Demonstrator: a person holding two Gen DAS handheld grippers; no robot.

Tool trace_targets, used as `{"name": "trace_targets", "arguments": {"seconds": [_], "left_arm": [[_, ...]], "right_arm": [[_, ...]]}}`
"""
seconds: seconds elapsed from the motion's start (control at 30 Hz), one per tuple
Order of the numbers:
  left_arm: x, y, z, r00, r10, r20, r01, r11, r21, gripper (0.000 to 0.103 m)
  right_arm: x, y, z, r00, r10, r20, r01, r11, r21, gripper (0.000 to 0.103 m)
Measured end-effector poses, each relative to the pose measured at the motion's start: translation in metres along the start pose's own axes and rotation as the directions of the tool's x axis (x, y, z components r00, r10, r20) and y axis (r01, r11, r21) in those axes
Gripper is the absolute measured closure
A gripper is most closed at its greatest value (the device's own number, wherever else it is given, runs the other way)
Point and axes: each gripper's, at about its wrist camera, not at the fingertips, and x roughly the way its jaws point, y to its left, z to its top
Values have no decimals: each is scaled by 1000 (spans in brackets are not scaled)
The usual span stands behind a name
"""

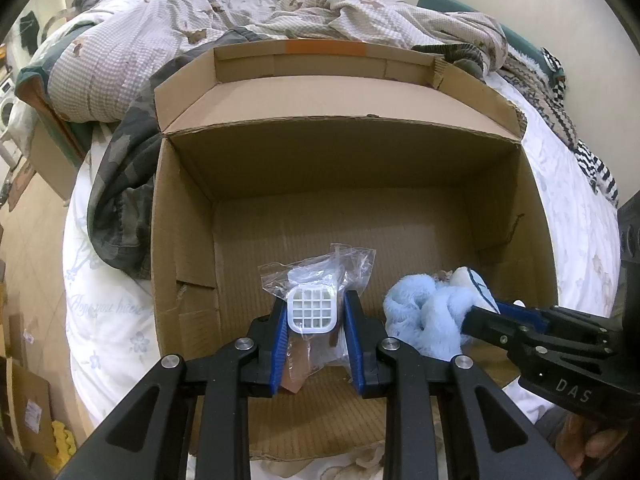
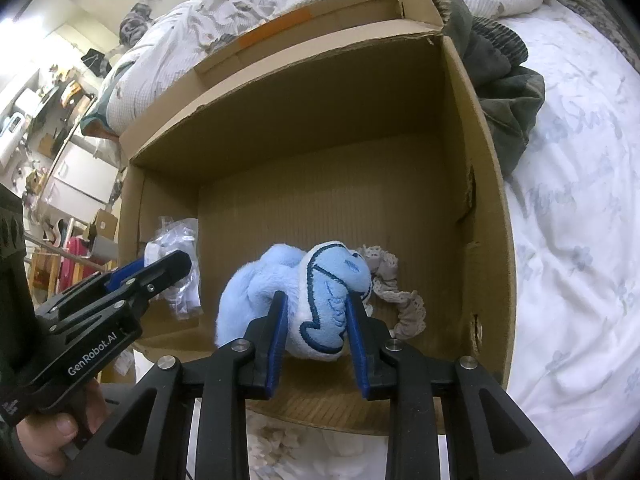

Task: Organize soft objects
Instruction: 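Open the left gripper releasing the bag while the right gripper releases the plush in the box, then withdraw both open grippers up and out of the box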

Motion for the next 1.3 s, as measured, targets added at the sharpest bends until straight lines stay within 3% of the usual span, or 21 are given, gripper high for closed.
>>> {"name": "trace_targets", "arguments": {"seconds": [0.37, 0.6, 0.73, 0.93, 0.97, 1.17, 1.3], "left_arm": [[3, -2, -2, 1000, 2, -23, -2, 1000, 3, 77], [-3, -6, -1, 1000, 16, 0, -16, 1000, 22, 45], [-6, -5, 0, 999, 31, 16, -31, 999, 17, 42], [-9, -4, 1, 998, 49, 25, -50, 999, 20, 42], [-10, -4, 1, 998, 54, 28, -54, 998, 18, 42], [-17, 1, 4, 996, 72, 53, -72, 997, -3, 42], [-23, 4, 3, 995, 72, 66, -71, 997, -22, 42]], "right_arm": [[2, -3, 0, 1000, -1, -9, 1, 1000, 6, 70], [2, -4, -1, 1000, -3, -7, 3, 1000, 9, 70], [2, -3, -1, 1000, -1, -6, 1, 1000, 8, 69], [-3, -5, 0, 999, 23, 23, -23, 1000, 16, 47], [-5, -6, 1, 999, 30, 32, -30, 999, 22, 37], [-19, -8, 2, 996, 51, 76, -56, 996, 62, 14], [-29, -12, 2, 991, 75, 108, -85, 992, 90, 9]]}}
